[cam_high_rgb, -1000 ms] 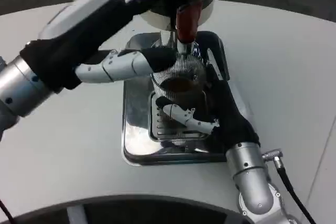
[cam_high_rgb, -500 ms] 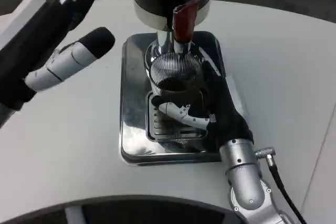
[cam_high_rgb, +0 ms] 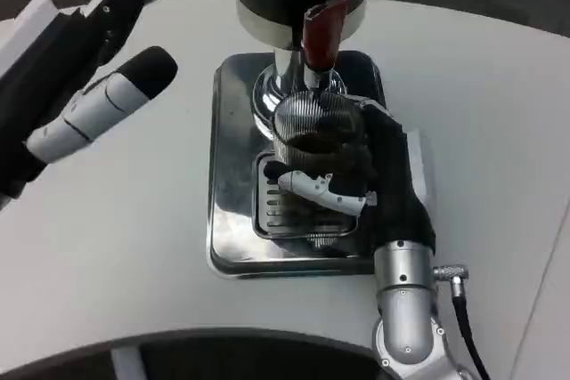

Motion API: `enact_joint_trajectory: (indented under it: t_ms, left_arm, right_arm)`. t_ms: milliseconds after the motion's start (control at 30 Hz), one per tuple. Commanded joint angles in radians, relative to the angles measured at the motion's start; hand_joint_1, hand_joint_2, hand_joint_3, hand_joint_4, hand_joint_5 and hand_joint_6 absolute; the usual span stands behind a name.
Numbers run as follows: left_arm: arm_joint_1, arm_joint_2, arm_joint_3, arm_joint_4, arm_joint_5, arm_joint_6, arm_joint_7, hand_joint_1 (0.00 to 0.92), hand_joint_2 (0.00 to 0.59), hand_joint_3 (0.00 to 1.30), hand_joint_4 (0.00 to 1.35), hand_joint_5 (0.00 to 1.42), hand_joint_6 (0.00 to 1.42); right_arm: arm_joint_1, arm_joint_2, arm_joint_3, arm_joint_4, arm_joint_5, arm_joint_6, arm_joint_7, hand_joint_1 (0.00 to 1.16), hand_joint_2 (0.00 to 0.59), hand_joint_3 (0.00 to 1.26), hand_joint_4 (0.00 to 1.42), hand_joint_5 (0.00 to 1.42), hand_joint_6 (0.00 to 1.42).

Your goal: Grasp the cup under the faucet to collect the drink, then remove the cup.

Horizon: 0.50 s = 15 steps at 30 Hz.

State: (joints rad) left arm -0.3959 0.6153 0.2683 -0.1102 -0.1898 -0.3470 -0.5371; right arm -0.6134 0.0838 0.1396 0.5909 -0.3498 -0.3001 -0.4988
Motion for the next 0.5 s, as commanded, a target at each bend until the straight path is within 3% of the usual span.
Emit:
enact_joint_trajectory:
  t_ms: [33,233,500]
  left_arm:
    - [0.013,0.012,0.006,-0.02,-0.009,0.013,-0.001,0.0,0.152,0.0,0.0,0.0,0.0]
    - [0.031,0.015,0.015,-0.027,-0.016,0.016,-0.006,0.0,0.152,0.0,0.0,0.0,0.0]
    - [0.054,0.012,0.021,-0.047,-0.018,0.019,-0.002,0.0,0.149,0.0,0.0,0.0,0.0]
  right_arm:
    - [0.023,0.019,0.002,-0.016,-0.016,0.002,-0.04,1.16,0.11,0.63,0.78,0.9,1.26]
    - [0.045,0.021,0.011,-0.061,-0.043,-0.002,-0.079,1.16,0.108,0.66,0.83,0.92,1.31]
    - [0.095,0.014,0.035,-0.166,-0.084,0.018,-0.066,1.16,0.108,0.69,0.86,0.94,1.35]
